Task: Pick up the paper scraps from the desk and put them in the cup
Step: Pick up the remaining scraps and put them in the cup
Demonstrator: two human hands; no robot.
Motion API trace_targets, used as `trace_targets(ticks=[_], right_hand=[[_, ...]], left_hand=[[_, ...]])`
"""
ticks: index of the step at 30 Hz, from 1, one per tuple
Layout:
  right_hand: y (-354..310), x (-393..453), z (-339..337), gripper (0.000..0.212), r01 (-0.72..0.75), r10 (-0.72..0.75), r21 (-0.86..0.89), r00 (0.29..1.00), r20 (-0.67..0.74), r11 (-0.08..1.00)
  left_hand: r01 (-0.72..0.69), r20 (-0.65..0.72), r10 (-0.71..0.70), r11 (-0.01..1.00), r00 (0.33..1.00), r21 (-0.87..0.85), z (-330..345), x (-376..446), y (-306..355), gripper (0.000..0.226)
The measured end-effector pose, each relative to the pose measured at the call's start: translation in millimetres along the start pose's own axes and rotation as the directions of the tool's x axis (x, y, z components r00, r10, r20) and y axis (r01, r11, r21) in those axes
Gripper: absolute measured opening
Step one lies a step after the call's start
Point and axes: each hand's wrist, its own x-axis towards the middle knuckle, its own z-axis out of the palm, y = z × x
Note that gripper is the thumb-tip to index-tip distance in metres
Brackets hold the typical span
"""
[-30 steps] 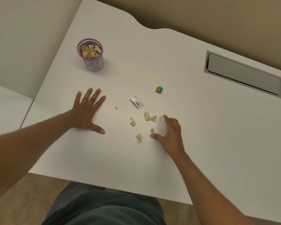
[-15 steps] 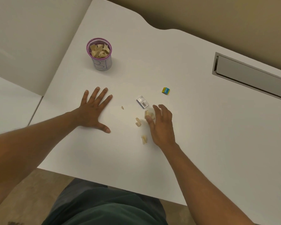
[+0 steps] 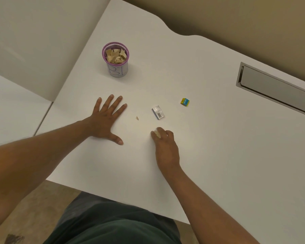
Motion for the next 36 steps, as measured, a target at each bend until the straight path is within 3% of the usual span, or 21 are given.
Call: trace_targets(ticks=[6,11,13,15,17,20,25,27,32,36], right_hand=[[6,9,-8,0.027,0.099,-0.096,-0.077,0.995,0.041,0.992],[1,19,-15,0.028,-0.038,0.043,0.157,0.999,-0.026,0.987],[-14,20,-25,0.026,-0.179,0.217,0.407,0.975,-0.049,0.896],[-31,26,-39,0.021,-0.299,0.369,0.63,0.929,0.021,0.717],[-47,43,-58,0.017,-0.317,0.394,0.729,0.916,0.071,0.607],[-70,85,-95,0.017,-0.223,0.311,0.775,0.95,0.036,0.591],[-103,176,-150,0.018,0.114,0.03,0.574,0.971,-0.236,0.811],[-115,209,-157,0.019,0.209,-0.109,0.409,0.961,-0.254,0.889],[-136,258,-152,0.022,0.366,-0.365,0.048,0.931,-0.021,0.93],[-143,273,-157,0.025,0.427,-0.411,-0.07,0.896,0.167,0.902]], left_hand=[[-0.002,0.004,0.002,1.0,1.0,0.003,1,1,-1,0.155],[-0.004,-0.005,0.004,1.0,1.0,0.002,0,-1,-1,0.154],[-0.005,-0.01,0.005,1.0,1.0,0.004,0,-2,-1,0.154],[-0.01,-0.01,0.01,1.0,1.0,-0.006,0,-2,-1,0.154],[-0.015,0.0,0.015,1.0,1.0,-0.027,-1,-3,-1,0.153],[-0.018,0.011,0.018,1.0,1.0,-0.024,-3,-2,-1,0.153],[-0.026,0.019,0.027,0.999,0.999,-0.033,-5,-3,-1,0.152],[-0.026,0.036,0.027,0.999,0.999,-0.043,-6,-3,-2,0.152],[-0.027,0.05,0.03,0.998,0.998,-0.059,-7,-2,-3,0.152],[-0.026,0.043,0.028,0.998,0.999,-0.053,-5,-2,-3,0.152]])
